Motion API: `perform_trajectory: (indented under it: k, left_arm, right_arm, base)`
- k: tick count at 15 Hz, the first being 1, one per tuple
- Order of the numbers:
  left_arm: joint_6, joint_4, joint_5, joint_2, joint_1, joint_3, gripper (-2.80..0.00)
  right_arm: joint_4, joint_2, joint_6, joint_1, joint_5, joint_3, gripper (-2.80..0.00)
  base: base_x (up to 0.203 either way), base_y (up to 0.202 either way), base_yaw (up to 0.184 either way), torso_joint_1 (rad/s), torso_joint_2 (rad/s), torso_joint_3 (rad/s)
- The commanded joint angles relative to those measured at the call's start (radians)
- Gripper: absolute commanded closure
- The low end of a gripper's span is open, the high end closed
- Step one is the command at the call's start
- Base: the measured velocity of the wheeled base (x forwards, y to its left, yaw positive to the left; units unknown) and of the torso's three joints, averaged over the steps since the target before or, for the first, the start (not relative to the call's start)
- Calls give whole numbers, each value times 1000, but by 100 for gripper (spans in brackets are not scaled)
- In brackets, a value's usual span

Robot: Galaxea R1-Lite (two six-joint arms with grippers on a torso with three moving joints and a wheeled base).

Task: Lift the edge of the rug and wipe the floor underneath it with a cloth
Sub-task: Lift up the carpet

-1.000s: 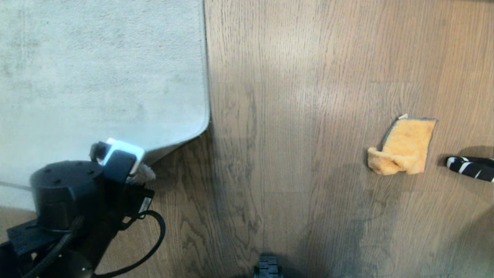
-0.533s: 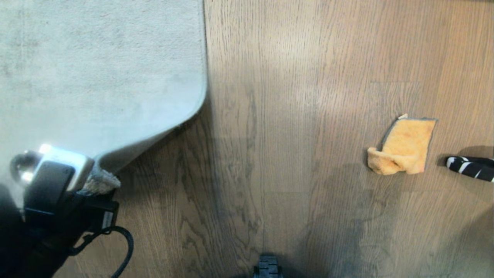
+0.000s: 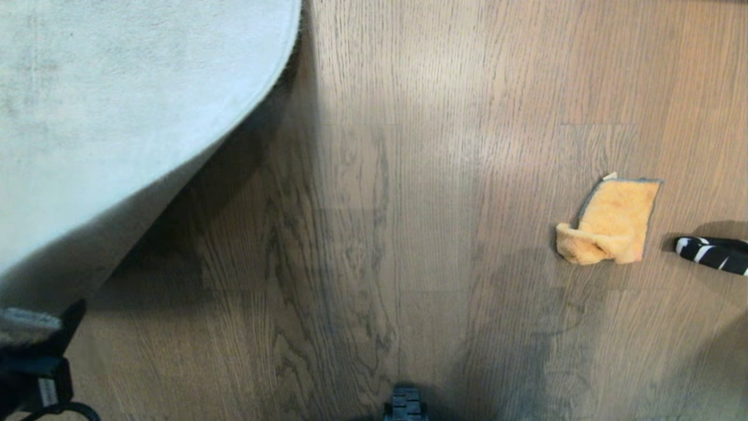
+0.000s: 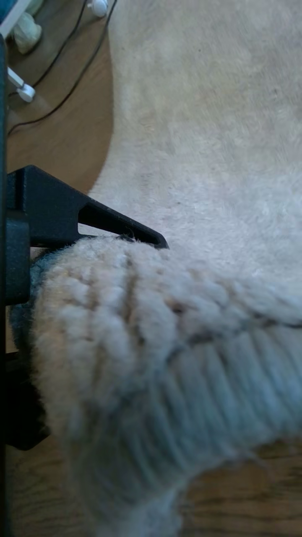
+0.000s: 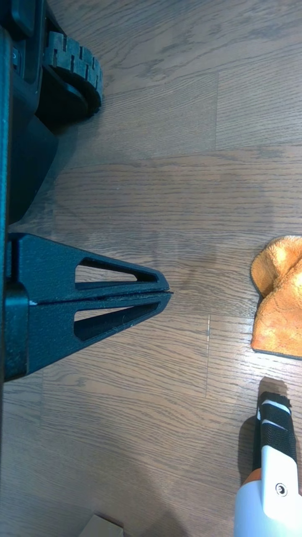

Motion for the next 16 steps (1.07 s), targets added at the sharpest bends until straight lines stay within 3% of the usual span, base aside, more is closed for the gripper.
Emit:
perform_trajectory:
  k: [1, 7, 9, 12, 16]
  left_arm:
    - [5, -3, 8, -56, -1, -20, 0]
    - [112, 2, 10, -92, 8, -72, 0]
    - [120, -8, 9, -99, 63, -71, 0]
    - [132, -33, -7, -74, 201, -75, 0]
    - [208, -345, -9, -32, 269, 48, 0]
  right_arm:
    - [0, 0, 0, 0, 1, 0, 0]
    - [-1, 0, 0, 1, 1, 0, 0]
    - [-1, 0, 0, 1, 1, 0, 0]
    - [1, 0, 0, 1, 1, 0, 0]
    - [-1, 0, 0, -1, 1, 0, 0]
  base:
    - [0, 0, 0, 0, 0, 0]
    - [0, 0, 0, 0, 0, 0]
    - [0, 0, 0, 0, 0, 0]
    - [0, 0, 0, 0, 0, 0]
    - [0, 0, 0, 0, 0, 0]
